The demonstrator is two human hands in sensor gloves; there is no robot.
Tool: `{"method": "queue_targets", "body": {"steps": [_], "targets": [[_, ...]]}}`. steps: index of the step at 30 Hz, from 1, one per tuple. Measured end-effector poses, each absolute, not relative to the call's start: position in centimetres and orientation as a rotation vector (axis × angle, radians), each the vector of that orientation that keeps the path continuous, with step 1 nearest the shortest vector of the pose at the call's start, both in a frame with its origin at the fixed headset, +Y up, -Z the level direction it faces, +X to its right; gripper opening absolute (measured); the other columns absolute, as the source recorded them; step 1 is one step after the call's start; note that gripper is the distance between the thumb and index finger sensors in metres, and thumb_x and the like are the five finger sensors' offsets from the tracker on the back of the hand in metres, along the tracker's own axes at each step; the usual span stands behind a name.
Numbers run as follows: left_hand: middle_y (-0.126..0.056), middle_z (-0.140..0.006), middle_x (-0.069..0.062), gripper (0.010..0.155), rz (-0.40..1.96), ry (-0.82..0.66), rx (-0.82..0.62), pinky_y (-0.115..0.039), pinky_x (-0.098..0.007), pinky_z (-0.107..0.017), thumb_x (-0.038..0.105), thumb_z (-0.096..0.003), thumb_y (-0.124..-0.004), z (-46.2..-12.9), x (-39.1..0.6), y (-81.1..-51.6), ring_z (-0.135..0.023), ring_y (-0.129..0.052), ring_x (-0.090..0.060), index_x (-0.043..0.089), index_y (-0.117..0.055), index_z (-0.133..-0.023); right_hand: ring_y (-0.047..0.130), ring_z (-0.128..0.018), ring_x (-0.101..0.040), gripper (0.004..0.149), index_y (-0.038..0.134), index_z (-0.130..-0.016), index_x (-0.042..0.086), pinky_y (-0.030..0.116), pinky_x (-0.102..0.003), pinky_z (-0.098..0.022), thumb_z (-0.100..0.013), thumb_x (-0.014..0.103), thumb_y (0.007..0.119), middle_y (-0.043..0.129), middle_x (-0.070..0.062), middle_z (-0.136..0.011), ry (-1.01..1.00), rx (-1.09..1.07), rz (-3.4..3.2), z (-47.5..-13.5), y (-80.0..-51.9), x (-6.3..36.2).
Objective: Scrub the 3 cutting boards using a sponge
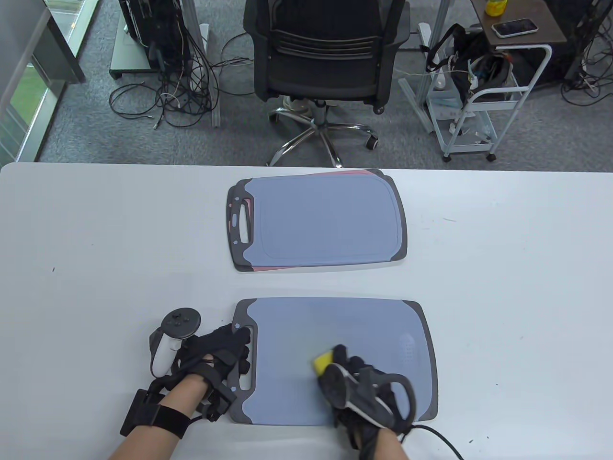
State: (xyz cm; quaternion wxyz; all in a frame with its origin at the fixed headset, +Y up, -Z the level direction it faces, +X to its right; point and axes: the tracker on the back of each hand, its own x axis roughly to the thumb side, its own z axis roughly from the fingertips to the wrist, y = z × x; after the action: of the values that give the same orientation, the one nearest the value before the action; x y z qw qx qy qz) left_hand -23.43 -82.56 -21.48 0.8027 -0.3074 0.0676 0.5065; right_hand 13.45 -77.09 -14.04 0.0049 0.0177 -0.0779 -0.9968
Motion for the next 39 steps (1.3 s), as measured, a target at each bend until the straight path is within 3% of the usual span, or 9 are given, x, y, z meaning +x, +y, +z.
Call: {"method": "queue_targets", "body": {"steps": [3,6,16,19,24,29,31,35,39], "targets": [[-0.093,-0.071,0.006,0.054,1.072,0.148,-0.649,-0.101,-0.024,-0.028,0.058,-0.0592,-0.069,-21.5,-23.4,-82.6,-0.041,-0.111,-0.002,0.018,-0.071,-0.095,0.093,-0.046,-0.017,0.074,0.062,-0.105,0.011,0.082,-0.041,-0.041,-0.050,0.060,0.068,0.085,-0.008,-0.072,-0.297,0.496,-3.082,-12.6,-77.6,21.9],[-0.094,-0.070,0.006,0.054,1.062,0.144,-0.648,-0.101,-0.024,-0.027,0.059,-0.0594,-0.069,-21.6,-23.4,-82.6,-0.041,-0.111,-0.001,0.018,-0.072,-0.095,0.092,-0.045,-0.021,0.074,0.062,-0.104,0.005,0.081,-0.043,-0.040,-0.050,0.056,0.071,0.084,-0.014,-0.072,-0.302,0.589,-3.195,-12.2,-78.0,23.0],[-0.094,-0.071,0.005,0.054,1.084,0.138,-0.665,-0.101,-0.025,-0.028,0.058,-0.0593,-0.069,-21.6,-23.4,-82.6,-0.042,-0.112,-0.003,0.018,-0.071,-0.095,0.092,-0.044,-0.013,0.076,0.061,-0.104,0.010,0.083,-0.038,-0.041,-0.049,0.062,0.067,0.084,-0.009,-0.070,-0.139,-0.784,-2.986,-12.8,-76.2,-2.4],[-0.094,-0.071,0.005,0.054,1.088,0.138,-0.668,-0.101,-0.025,-0.028,0.058,-0.0592,-0.069,-21.6,-23.4,-82.5,-0.042,-0.112,-0.003,0.017,-0.071,-0.095,0.093,-0.044,-0.014,0.075,0.062,-0.104,0.010,0.084,-0.039,-0.040,-0.049,0.062,0.068,0.085,-0.008,-0.070,-0.116,-0.886,-2.930,-12.2,-75.9,-5.1],[-0.094,-0.071,0.005,0.054,1.087,0.139,-0.666,-0.101,-0.025,-0.028,0.058,-0.0590,-0.069,-21.6,-23.4,-82.5,-0.042,-0.112,-0.003,0.017,-0.071,-0.095,0.093,-0.047,-0.016,0.074,0.060,-0.106,0.016,0.083,-0.040,-0.042,-0.048,0.062,0.067,0.084,-0.006,-0.073,-0.173,-0.499,-3.001,-13.6,-76.3,3.9],[-0.094,-0.070,0.006,0.054,1.057,0.149,-0.640,-0.101,-0.024,-0.027,0.059,-0.0590,-0.069,-21.5,-23.2,-82.4,-0.040,-0.111,-0.002,0.018,-0.072,-0.095,0.092,-0.046,-0.019,0.074,0.063,-0.104,0.009,0.082,-0.042,-0.041,-0.049,0.058,0.069,0.084,-0.009,-0.071,-0.279,0.329,-3.125,-12.6,-77.6,20.1],[-0.094,-0.070,0.006,0.054,1.056,0.144,-0.645,-0.101,-0.024,-0.027,0.059,-0.0592,-0.069,-21.6,-23.2,-82.4,-0.040,-0.111,-0.001,0.018,-0.072,-0.095,0.093,-0.045,-0.020,0.074,0.063,-0.104,0.008,0.081,-0.043,-0.040,-0.050,0.057,0.071,0.085,-0.011,-0.072,-0.275,0.469,-3.122,-11.8,-77.7,23.0],[-0.094,-0.070,0.006,0.054,1.069,0.139,-0.657,-0.101,-0.024,-0.027,0.058,-0.0592,-0.069,-21.6,-23.3,-82.4,-0.041,-0.111,-0.002,0.018,-0.072,-0.095,0.094,-0.044,-0.017,0.074,0.064,-0.103,0.008,0.083,-0.041,-0.040,-0.049,0.059,0.069,0.086,-0.011,-0.070,-0.235,0.244,-3.049,-12.5,-77.3,19.2],[-0.094,-0.070,0.005,0.054,1.074,0.136,-0.661,-0.101,-0.025,-0.027,0.058,-0.0593,-0.069,-21.6,-23.3,-82.4,-0.041,-0.111,-0.003,0.017,-0.071,-0.095,0.093,-0.044,-0.017,0.075,0.062,-0.103,0.006,0.083,-0.041,-0.040,-0.050,0.058,0.069,0.085,-0.013,-0.069,-0.174,-0.416,-3.087,-13.5,-76.8,6.7]]}}
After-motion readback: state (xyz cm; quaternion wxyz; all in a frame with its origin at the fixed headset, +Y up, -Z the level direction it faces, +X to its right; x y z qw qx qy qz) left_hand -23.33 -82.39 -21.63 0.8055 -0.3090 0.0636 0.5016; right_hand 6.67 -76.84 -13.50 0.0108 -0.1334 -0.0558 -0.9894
